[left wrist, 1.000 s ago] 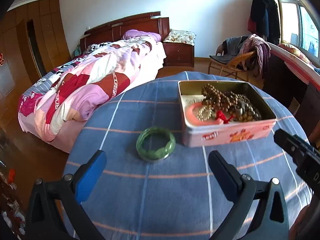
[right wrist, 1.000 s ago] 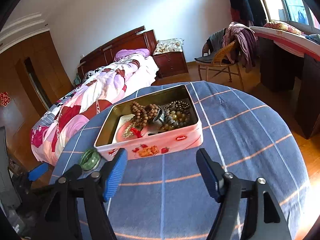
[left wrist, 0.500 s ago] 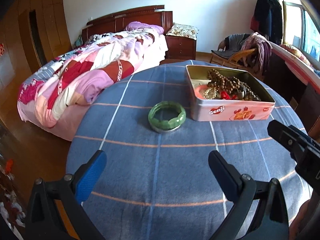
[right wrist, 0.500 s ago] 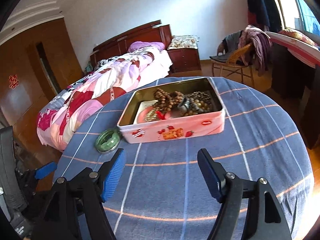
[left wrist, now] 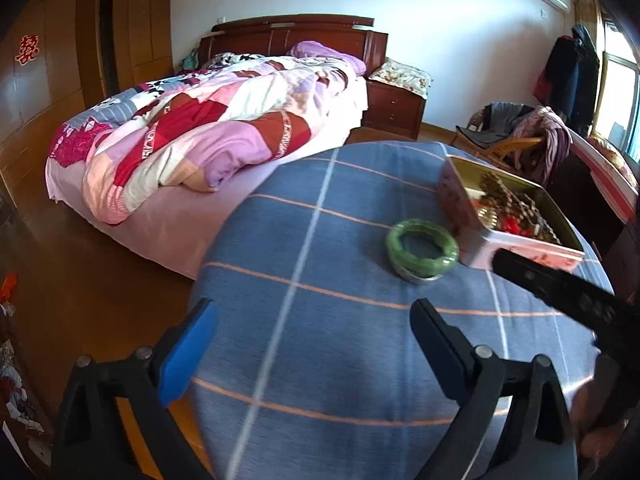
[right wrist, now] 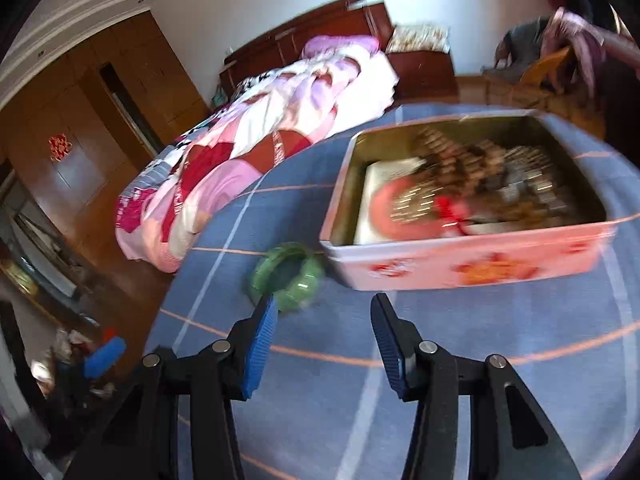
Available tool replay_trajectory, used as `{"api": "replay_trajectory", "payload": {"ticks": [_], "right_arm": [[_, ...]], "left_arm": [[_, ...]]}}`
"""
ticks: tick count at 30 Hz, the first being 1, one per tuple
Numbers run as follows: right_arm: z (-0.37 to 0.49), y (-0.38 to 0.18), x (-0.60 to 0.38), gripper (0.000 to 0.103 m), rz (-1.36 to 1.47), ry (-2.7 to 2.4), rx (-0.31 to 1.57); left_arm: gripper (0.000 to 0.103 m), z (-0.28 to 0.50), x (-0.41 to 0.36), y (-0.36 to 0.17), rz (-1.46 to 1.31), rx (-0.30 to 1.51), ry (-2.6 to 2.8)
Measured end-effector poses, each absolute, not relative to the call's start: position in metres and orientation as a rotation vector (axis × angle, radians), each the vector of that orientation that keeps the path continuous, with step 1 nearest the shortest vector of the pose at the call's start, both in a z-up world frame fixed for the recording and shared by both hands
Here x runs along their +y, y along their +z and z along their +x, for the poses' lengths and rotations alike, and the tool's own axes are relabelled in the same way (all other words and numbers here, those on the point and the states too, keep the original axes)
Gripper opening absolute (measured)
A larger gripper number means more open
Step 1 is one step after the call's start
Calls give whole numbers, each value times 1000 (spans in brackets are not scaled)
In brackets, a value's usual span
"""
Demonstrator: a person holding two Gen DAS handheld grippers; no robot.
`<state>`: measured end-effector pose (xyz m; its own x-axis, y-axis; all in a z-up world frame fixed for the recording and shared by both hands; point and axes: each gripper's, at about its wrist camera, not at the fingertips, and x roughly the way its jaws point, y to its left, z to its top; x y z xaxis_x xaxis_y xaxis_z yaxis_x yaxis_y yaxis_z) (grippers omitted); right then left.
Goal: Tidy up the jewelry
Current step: 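Grasp the green jade bangle with the right tool, then grasp the thin silver bangle with the left tool while the right tool holds the jade bangle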
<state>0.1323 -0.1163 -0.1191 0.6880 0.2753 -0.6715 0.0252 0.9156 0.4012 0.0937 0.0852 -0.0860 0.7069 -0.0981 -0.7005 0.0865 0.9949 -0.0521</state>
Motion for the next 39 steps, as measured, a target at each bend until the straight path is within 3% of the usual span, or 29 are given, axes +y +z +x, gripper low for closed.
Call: {"api": "replay_trajectory", "payload": {"ticks": [7,10,14,26,35,39], "right_arm": [[176,-142,-87,46,412,91,856],[178,-143,-83,22,398,75,874],[170,-140,-86,7,399,117,881],[87,-107,-137,6,391,142,781],[57,-105,-169,6,369,61,757],[54,-110,-174,6,393,55,761]], "left_arm": [[92,100,107,-93,-40,799,-101],[92,102,110,-95,-36,810,-104],[92,106,108,-95,-43,815,-124],[90,113,85,-94,-49,840,-216],[48,153,35,-114,7,980,-284],[43,148,20,-116,105,949,-259]]}}
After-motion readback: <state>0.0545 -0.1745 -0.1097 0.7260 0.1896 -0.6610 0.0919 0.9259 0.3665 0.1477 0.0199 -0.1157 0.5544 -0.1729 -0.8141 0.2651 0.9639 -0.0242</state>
